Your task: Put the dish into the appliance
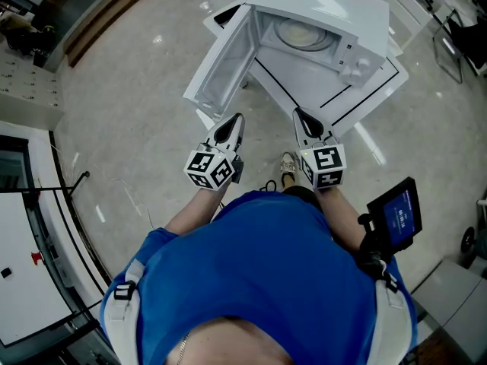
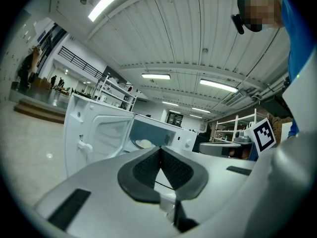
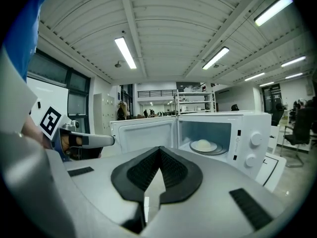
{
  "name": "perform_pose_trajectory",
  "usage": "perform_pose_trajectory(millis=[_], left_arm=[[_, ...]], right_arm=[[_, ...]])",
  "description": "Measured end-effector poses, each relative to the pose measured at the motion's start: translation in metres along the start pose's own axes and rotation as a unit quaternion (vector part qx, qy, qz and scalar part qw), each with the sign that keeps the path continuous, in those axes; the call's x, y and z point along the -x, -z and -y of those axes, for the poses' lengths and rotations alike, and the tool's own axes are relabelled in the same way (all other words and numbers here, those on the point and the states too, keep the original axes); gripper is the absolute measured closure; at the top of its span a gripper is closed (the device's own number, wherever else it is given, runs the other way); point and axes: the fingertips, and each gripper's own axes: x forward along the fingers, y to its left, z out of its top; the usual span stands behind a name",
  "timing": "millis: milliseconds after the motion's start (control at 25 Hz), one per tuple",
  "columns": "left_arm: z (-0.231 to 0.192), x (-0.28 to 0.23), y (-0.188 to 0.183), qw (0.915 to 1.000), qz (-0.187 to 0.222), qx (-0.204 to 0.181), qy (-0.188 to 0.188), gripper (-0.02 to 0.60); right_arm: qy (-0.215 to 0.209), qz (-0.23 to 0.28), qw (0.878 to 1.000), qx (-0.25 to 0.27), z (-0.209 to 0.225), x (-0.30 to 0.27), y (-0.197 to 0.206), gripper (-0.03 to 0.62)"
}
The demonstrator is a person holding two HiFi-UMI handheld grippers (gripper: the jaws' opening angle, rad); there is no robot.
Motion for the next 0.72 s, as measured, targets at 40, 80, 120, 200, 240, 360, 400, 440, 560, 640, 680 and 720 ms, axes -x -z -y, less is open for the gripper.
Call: perform_pose_trajectory(millis=[40, 80, 120, 200, 240, 360, 400, 440, 560, 640, 680, 720], left_arm=[[0.002, 0.008, -0.006, 1.0, 0.003, 0.0, 0.003, 0.575], [0.006, 0.019, -0.013, 1.0, 0.006, 0.001, 0.007, 0.575], [0.009, 0.03, -0.021, 0.9999, 0.009, 0.002, 0.011, 0.575], [0.012, 0.038, -0.026, 0.9998, 0.011, 0.004, 0.016, 0.575], [0.013, 0.038, -0.026, 0.9998, 0.011, 0.004, 0.018, 0.575], [0.017, 0.04, -0.028, 0.9996, 0.014, 0.005, 0.022, 0.575], [0.019, 0.045, -0.03, 0.9996, 0.015, 0.005, 0.023, 0.575], [0.021, 0.05, -0.032, 0.9996, 0.016, 0.005, 0.023, 0.575], [0.023, 0.055, -0.033, 0.9995, 0.018, 0.005, 0.024, 0.575], [0.024, 0.055, -0.033, 0.9995, 0.019, 0.005, 0.025, 0.575], [0.024, 0.056, -0.033, 0.9995, 0.019, 0.006, 0.025, 0.575], [0.025, 0.056, -0.033, 0.9995, 0.019, 0.006, 0.025, 0.575]], right_arm=[[0.002, 0.001, 1.0, 0.001, -0.007, 0.005, -0.005, 0.592], [0.004, 0.002, 1.0, 0.002, -0.018, 0.013, -0.013, 0.592], [0.006, 0.003, 1.0, 0.003, -0.027, 0.019, -0.02, 0.592], [0.009, 0.004, 1.0, 0.005, -0.035, 0.025, -0.025, 0.592], [0.009, 0.005, 1.0, 0.005, -0.035, 0.026, -0.025, 0.592], [0.011, 0.007, 1.0, 0.006, -0.038, 0.03, -0.027, 0.592], [0.012, 0.008, 1.0, 0.006, -0.042, 0.034, -0.03, 0.592], [0.012, 0.009, 1.0, 0.007, -0.046, 0.038, -0.032, 0.592], [0.012, 0.011, 1.0, 0.008, -0.05, 0.041, -0.034, 0.592], [0.012, 0.012, 1.0, 0.009, -0.051, 0.042, -0.035, 0.592], [0.012, 0.012, 1.0, 0.009, -0.052, 0.042, -0.035, 0.592], [0.012, 0.012, 1.0, 0.009, -0.052, 0.043, -0.034, 0.592]])
